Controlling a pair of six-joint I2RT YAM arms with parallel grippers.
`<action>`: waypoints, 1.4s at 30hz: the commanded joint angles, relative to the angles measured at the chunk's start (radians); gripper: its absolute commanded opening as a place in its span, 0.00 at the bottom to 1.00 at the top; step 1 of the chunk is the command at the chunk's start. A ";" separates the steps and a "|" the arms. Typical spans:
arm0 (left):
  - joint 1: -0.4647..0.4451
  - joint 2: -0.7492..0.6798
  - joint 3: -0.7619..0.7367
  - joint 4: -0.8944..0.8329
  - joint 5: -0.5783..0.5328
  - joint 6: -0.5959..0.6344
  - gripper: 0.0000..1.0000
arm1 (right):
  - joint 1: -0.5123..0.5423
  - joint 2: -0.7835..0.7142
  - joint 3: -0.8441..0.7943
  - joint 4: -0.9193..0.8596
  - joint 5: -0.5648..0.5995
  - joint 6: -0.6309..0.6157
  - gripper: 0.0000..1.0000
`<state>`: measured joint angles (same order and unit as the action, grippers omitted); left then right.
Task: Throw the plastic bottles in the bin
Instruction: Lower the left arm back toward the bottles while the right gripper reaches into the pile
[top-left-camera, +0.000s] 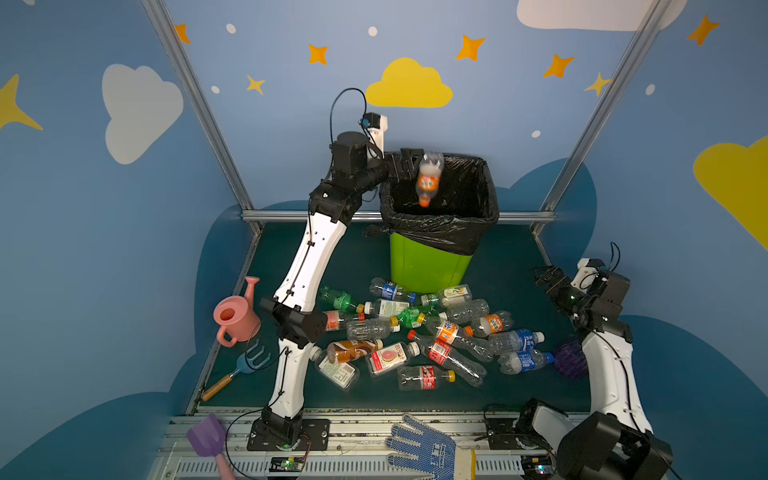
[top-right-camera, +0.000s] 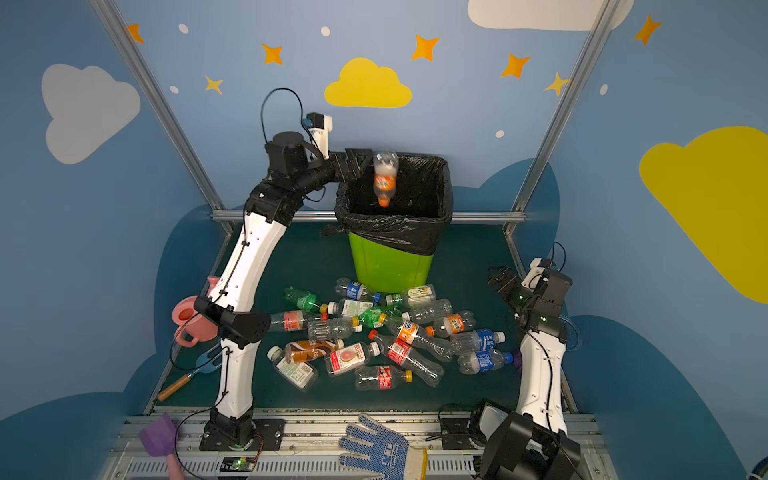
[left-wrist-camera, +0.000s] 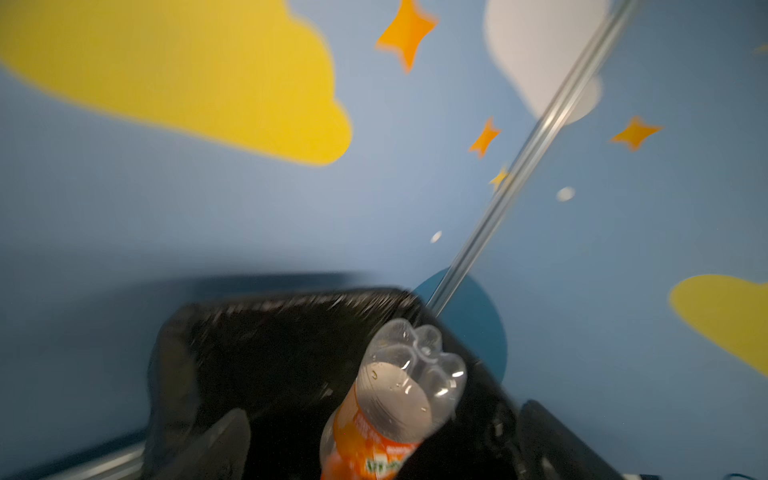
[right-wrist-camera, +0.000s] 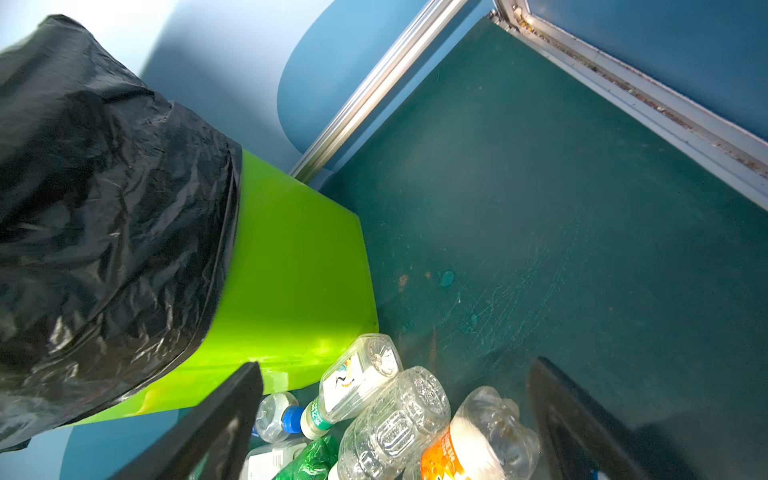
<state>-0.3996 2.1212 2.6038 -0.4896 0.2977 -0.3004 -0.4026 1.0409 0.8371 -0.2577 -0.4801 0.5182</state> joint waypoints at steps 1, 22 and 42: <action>-0.004 -0.312 -0.119 0.252 -0.080 0.053 1.00 | -0.007 -0.033 0.014 0.012 -0.014 0.006 0.98; 0.137 -0.848 -1.114 0.293 -0.248 0.074 1.00 | 0.004 0.005 -0.047 -0.069 -0.010 0.089 0.98; 0.233 -1.238 -1.814 0.233 -0.433 -0.017 1.00 | 0.039 0.001 -0.059 -0.516 0.123 0.069 0.85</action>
<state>-0.1761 0.9241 0.8062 -0.2481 -0.1062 -0.2916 -0.3737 1.0393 0.7837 -0.6659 -0.3813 0.6121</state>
